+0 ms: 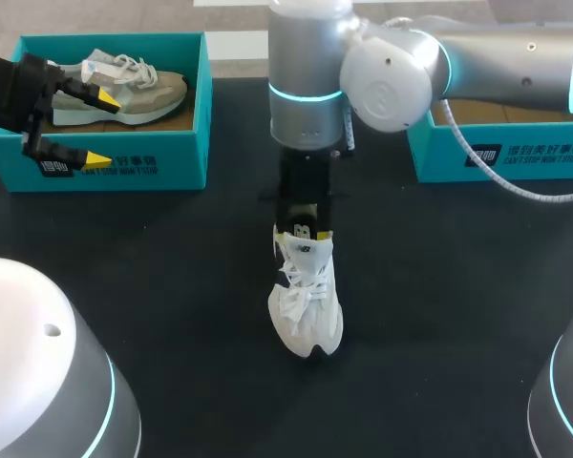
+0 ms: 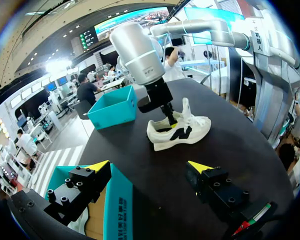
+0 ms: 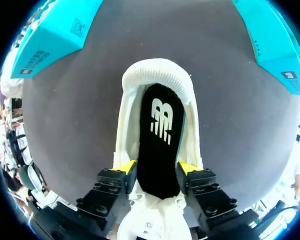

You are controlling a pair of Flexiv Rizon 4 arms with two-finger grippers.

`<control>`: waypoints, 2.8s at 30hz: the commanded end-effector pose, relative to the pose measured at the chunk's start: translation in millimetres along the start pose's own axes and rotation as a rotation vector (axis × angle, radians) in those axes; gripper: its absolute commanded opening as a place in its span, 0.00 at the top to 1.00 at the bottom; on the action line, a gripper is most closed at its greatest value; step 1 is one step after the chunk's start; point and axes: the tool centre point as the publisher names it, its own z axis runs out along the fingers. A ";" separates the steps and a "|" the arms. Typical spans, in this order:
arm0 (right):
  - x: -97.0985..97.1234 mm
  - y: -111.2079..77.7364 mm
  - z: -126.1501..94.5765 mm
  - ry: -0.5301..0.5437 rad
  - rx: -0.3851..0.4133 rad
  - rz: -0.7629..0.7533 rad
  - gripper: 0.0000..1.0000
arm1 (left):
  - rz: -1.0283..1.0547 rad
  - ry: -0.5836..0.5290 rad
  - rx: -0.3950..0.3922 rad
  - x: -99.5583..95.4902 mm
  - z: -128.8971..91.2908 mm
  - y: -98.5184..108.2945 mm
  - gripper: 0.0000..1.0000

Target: Take the shoe out of the shoebox, open the shoe tongue, remove and reinsert the insole, then place the shoe into the shoebox

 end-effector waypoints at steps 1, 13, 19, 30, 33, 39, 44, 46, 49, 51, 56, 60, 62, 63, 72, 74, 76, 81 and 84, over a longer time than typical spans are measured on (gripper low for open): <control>4.6 -1.7 1.8 -0.013 0.006 -0.002 0.00 | -0.001 0.002 -0.004 0.3 -0.7 -0.3 0.00; 1.6 -5.4 7.9 -0.002 0.015 0.004 0.00 | -0.001 0.002 -0.004 0.3 -0.7 -0.3 0.00; -2.2 -3.3 2.6 -0.013 -0.005 0.016 0.00 | -0.001 0.002 -0.004 0.3 -0.7 -0.3 0.00; -3.0 -24.1 -11.3 -0.031 -0.026 0.051 0.00 | -0.001 0.002 -0.004 0.3 -0.7 -0.3 0.00; -4.4 -30.9 -16.6 -0.038 -0.030 0.064 0.00 | -0.001 0.002 -0.004 0.3 -0.7 -0.3 0.00; -8.9 -42.7 -27.3 -0.059 -0.048 0.095 0.00 | -0.001 0.002 -0.004 0.3 -0.7 -0.3 0.00; -14.1 -61.9 -34.9 -0.072 -0.049 0.127 0.00 | -0.001 0.002 -0.004 0.3 -0.7 -0.3 0.00; -10.3 -71.3 -40.6 -0.075 -0.053 0.126 0.00 | -0.001 0.002 -0.004 0.3 -0.7 -0.3 0.00; -1.9 -80.8 -48.1 -0.087 -0.062 0.114 0.00 | -0.001 0.002 -0.004 0.3 -0.7 -0.3 0.00; 5.2 -83.5 -50.4 -0.087 -0.065 0.097 0.00 | -0.001 0.002 -0.004 0.3 -0.7 -0.3 0.00; 15.9 -82.1 -47.1 -0.080 -0.069 0.080 0.58 | -0.001 0.002 -0.004 0.3 -0.7 -0.3 0.00; 17.5 -79.8 -45.1 -0.081 -0.070 0.076 0.69 | -0.001 0.002 -0.004 0.3 -0.7 -0.3 0.00; 15.8 -78.7 -44.0 -0.085 -0.068 0.078 0.69 | -0.001 0.002 -0.004 0.3 -0.7 -0.3 0.00; 14.4 -78.6 -43.6 -0.086 -0.066 0.078 0.68 | -0.001 0.002 -0.004 0.3 -0.7 -0.3 0.00; 0.6 -78.5 -41.8 -0.105 -0.054 0.096 0.65 | -0.001 0.002 -0.004 0.3 -0.7 -0.3 0.00; -0.9 -75.1 -40.8 -0.105 -0.055 0.097 0.62 | -0.001 0.002 -0.004 0.3 -0.7 -0.3 0.00; -2.0 -69.2 -38.5 -0.103 -0.057 0.092 0.58 | -0.001 0.002 -0.004 0.3 -0.7 -0.3 0.00; -6.3 -53.0 -35.2 -0.097 -0.067 0.076 0.60 | -0.001 0.002 -0.004 0.3 -0.7 -0.3 0.00; -3.9 -41.9 -36.1 -0.089 -0.079 0.046 0.70 | -0.001 0.002 -0.004 0.3 -0.7 -0.3 0.00</control>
